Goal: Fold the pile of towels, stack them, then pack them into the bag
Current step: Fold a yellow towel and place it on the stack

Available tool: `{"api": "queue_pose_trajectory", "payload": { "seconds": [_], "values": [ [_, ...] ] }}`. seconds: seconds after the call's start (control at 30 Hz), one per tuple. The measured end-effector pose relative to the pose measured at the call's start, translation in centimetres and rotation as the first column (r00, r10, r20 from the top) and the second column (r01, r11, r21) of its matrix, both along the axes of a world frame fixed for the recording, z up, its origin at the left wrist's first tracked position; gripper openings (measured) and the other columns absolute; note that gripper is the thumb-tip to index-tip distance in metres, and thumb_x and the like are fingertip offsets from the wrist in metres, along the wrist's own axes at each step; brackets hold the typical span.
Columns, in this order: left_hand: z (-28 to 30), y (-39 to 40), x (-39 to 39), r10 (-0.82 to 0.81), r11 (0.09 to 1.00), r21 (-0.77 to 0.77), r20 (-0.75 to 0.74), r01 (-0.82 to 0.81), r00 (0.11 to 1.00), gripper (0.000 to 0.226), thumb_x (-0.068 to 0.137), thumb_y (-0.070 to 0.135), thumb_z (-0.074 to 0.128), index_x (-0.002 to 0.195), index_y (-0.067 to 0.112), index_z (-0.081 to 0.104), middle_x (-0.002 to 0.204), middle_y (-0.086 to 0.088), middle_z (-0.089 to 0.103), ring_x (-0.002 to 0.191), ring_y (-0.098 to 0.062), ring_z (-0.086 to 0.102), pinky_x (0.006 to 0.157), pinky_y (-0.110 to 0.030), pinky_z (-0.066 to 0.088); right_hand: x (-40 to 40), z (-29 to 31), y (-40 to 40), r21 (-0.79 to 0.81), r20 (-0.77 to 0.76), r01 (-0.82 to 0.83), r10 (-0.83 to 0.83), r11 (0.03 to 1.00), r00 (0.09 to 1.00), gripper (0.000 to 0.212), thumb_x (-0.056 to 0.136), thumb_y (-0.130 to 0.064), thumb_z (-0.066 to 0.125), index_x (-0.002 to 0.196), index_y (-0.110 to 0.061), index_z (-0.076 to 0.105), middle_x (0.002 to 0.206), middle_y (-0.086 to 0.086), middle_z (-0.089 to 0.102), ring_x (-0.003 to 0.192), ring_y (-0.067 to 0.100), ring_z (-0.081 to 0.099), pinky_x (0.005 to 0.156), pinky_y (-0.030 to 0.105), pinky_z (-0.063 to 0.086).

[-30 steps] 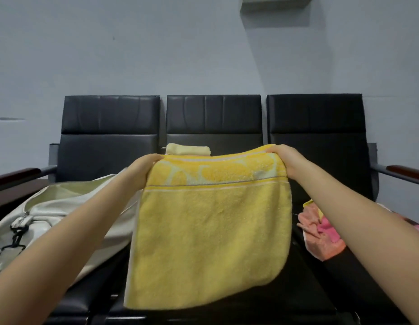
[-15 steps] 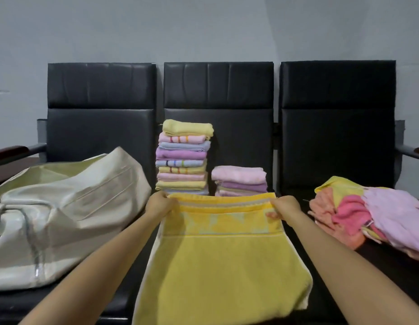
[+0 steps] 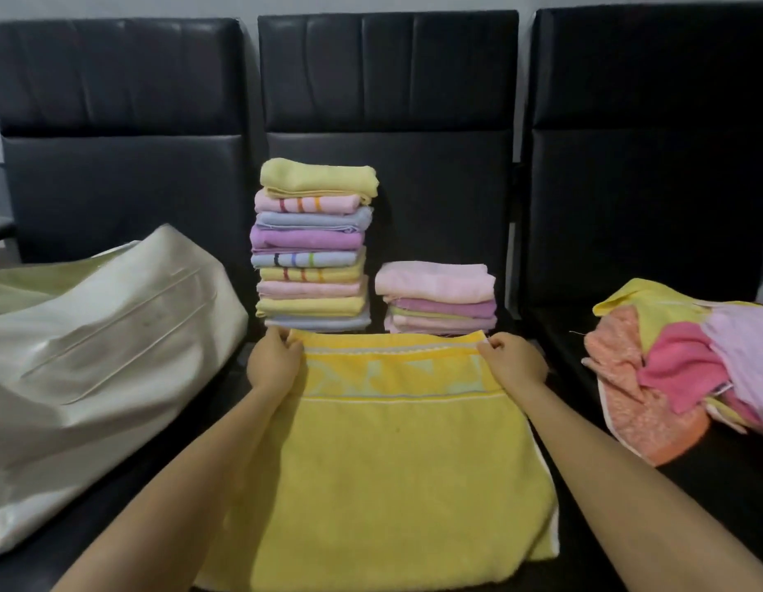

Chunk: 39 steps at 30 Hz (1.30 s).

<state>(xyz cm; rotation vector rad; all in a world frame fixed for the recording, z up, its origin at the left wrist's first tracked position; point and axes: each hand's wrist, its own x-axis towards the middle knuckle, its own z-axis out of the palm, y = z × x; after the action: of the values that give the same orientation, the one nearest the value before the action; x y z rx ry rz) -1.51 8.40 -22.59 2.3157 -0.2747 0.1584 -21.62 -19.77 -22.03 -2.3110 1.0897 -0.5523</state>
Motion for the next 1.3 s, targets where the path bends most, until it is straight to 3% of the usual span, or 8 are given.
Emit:
{"api": "queue_pose_trajectory", "payload": {
  "seconds": [0.13, 0.23, 0.4, 0.6, 0.77, 1.0, 1.17, 1.3],
  "values": [
    [-0.1, -0.1, 0.2, -0.019, 0.995, 0.093, 0.003, 0.019, 1.0, 0.039, 0.092, 0.025, 0.056, 0.129, 0.012, 0.052, 0.125, -0.014, 0.057, 0.11, -0.035, 0.057, 0.079, -0.039, 0.044, -0.4, 0.0, -0.5, 0.038, 0.033, -0.074, 0.073, 0.996, 0.997, 0.024, 0.091, -0.04, 0.057, 0.104, -0.021, 0.065, 0.086, -0.004, 0.063, 0.092, 0.022, 0.063, 0.074, 0.032, 0.048],
    [0.4, 0.0, -1.1, -0.032, 0.997, 0.075, -0.047, 0.035, 0.998, 0.056, 0.091, 0.026, 0.059, 0.142, 0.013, 0.04, 0.141, -0.016, 0.036, 0.117, -0.038, 0.05, 0.089, -0.042, 0.043, -1.7, 0.3, -0.1, 0.146, 0.064, -0.1, 0.092, 0.984, 0.994, 0.047, 0.088, -0.038, 0.062, 0.13, -0.017, 0.054, 0.099, 0.001, 0.062, 0.097, 0.022, 0.061, 0.085, 0.036, 0.049],
    [1.3, 0.3, -6.4, -0.266, 0.961, 0.113, 0.121, 0.253, 0.956, 0.049, 0.092, 0.03, 0.061, 0.136, 0.013, 0.047, 0.144, -0.012, 0.033, 0.131, -0.029, 0.035, 0.102, -0.04, 0.038, -6.2, 0.5, 2.3, 0.321, 0.144, -0.127, 0.084, 0.939, 0.986, 0.052, 0.087, -0.029, 0.066, 0.134, -0.013, 0.051, 0.099, 0.004, 0.063, 0.093, 0.02, 0.063, 0.082, 0.033, 0.05],
    [2.1, 1.9, -16.2, -0.685, 0.714, 0.258, 0.066, 0.651, 0.726, 0.019, 0.094, 0.029, 0.056, 0.108, 0.024, 0.067, 0.115, 0.001, 0.059, 0.111, -0.018, 0.054, 0.095, -0.033, 0.042, -12.0, 1.3, 6.6, 0.409, 0.204, -0.201, 0.125, 0.89, 0.971, 0.039, 0.086, -0.025, 0.069, 0.123, -0.017, 0.058, 0.094, 0.0, 0.06, 0.086, 0.011, 0.06, 0.069, 0.022, 0.045],
    [-0.1, 4.5, -21.2, -0.805, 0.55, 0.452, 0.065, 0.702, 0.589, 0.069, 0.083, 0.063, 0.02, 0.126, 0.026, 0.06, 0.129, 0.005, 0.056, 0.119, -0.016, 0.051, 0.101, -0.032, 0.04, -16.5, 1.0, 9.6, 0.471, 0.332, -0.308, 0.158, 0.827, 0.93, 0.048, 0.084, -0.019, 0.072, 0.129, -0.018, 0.055, 0.107, 0.009, 0.068, 0.097, 0.017, 0.067, 0.085, 0.028, 0.052],
    [-1.5, 4.9, -21.8, -0.776, 0.588, 0.499, 0.127, 0.636, 0.618, 0.074, 0.081, 0.064, 0.012, 0.137, 0.033, 0.048, 0.143, 0.009, 0.045, 0.133, -0.013, 0.038, 0.107, -0.032, 0.029, -20.6, 0.7, 12.8, 0.472, 0.508, -0.551, 0.298, 0.688, 0.808, 0.051, 0.089, 0.002, 0.062, 0.131, -0.026, 0.052, 0.109, 0.005, 0.072, 0.102, 0.015, 0.068, 0.089, 0.022, 0.052],
    [-1.5, 4.9, -21.9, -0.778, 0.583, 0.506, 0.123, 0.635, 0.616, 0.056, 0.092, 0.059, 0.026, 0.137, 0.033, 0.047, 0.143, 0.009, 0.044, 0.134, -0.013, 0.038, 0.107, -0.031, 0.029, -21.2, 0.8, 12.5, 0.483, 0.704, -0.587, 0.11, 0.65, 0.701, 0.041, 0.092, 0.003, 0.052, 0.128, -0.017, 0.056, 0.106, 0.011, 0.072, 0.093, 0.016, 0.069, 0.078, 0.02, 0.054],
    [-1.3, 5.4, -22.1, -0.772, 0.612, 0.44, 0.154, 0.657, 0.616, 0.067, 0.083, 0.063, 0.021, 0.13, 0.031, 0.056, 0.135, 0.009, 0.052, 0.126, -0.011, 0.044, 0.102, -0.029, 0.034, -20.7, 0.3, 13.0, 0.393, 0.572, -0.374, 0.096, 0.84, 0.815, 0.024, 0.094, -0.008, 0.058, 0.112, -0.02, 0.066, 0.081, 0.002, 0.069, 0.07, 0.007, 0.063, 0.065, 0.021, 0.048]
  ]
}}
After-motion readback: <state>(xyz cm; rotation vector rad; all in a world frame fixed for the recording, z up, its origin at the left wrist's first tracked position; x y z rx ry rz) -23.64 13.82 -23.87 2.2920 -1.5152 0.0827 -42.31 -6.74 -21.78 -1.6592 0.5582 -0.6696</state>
